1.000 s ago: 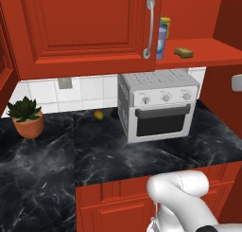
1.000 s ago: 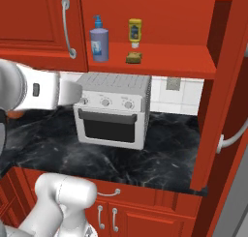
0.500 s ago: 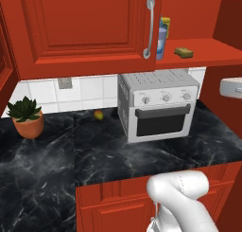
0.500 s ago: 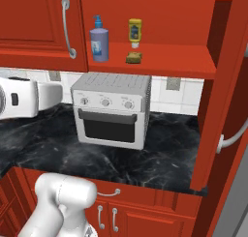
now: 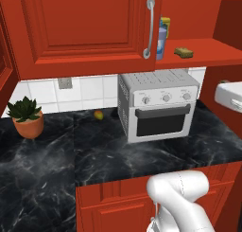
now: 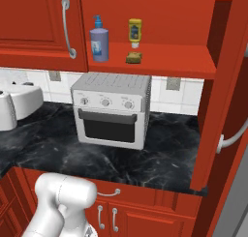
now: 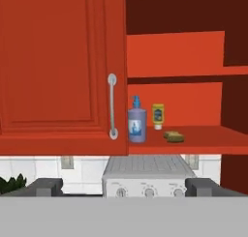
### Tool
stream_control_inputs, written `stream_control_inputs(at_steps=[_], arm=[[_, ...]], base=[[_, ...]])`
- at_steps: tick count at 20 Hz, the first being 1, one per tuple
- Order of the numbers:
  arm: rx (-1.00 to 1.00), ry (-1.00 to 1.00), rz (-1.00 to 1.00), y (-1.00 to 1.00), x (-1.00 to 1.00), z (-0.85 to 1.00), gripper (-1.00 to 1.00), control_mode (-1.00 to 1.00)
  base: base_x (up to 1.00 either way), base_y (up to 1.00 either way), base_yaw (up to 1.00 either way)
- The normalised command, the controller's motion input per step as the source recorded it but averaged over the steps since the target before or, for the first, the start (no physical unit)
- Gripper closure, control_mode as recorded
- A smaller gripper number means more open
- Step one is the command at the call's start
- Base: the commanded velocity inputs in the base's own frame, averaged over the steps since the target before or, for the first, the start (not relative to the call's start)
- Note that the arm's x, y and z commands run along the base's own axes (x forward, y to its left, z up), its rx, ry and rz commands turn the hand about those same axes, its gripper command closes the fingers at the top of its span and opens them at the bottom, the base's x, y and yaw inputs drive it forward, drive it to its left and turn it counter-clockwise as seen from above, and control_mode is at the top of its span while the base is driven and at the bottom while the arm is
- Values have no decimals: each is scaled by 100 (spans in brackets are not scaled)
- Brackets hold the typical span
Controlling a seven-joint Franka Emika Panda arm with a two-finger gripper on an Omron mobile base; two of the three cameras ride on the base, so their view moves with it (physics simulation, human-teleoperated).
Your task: Pick the soap dispenser and sponge from the cabinet and place them on the counter.
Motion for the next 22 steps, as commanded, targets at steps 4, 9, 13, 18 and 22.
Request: stream_control_inputs(at_steps=[4,9,13,18,22], arm=[[0,-16,0,20,0,16,-100,-100],[0,-12,0,16,0,18,-100,-100],[0,-2,0,14,6,12,-100,-100],[0,-1,0,11,4,9,-100,-100],[0,-1,0,0,6,3,-100,-100]], base=[[0,0,0],[0,0,0],[0,0,0],[0,0,0],[0,0,0]])
